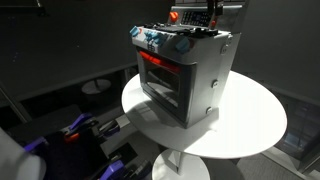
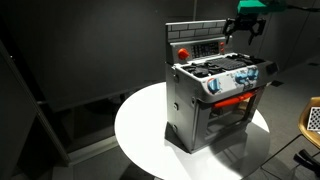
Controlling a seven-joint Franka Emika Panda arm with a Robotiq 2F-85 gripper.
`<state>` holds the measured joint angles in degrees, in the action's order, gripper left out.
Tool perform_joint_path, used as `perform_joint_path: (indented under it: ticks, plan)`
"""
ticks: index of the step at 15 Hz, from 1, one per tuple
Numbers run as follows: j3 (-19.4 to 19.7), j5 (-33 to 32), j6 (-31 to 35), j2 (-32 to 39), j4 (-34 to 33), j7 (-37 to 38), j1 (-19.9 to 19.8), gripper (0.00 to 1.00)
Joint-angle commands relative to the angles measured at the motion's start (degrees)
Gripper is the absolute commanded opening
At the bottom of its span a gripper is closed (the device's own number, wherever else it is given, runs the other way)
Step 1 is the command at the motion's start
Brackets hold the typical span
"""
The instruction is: Press a button on the toy stove
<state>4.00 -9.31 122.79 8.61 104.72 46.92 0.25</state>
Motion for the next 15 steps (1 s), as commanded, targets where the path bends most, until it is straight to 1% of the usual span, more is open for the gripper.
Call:
perform_joint_path:
  ticks: [1,15]
  plan:
    - [0.37,0.45,-1.34,1.91,-2.67,0.34,-0.29,1.0]
    - [0.48,1.77,1.74,4.55,-4.92,-1.32,-0.5,1.0]
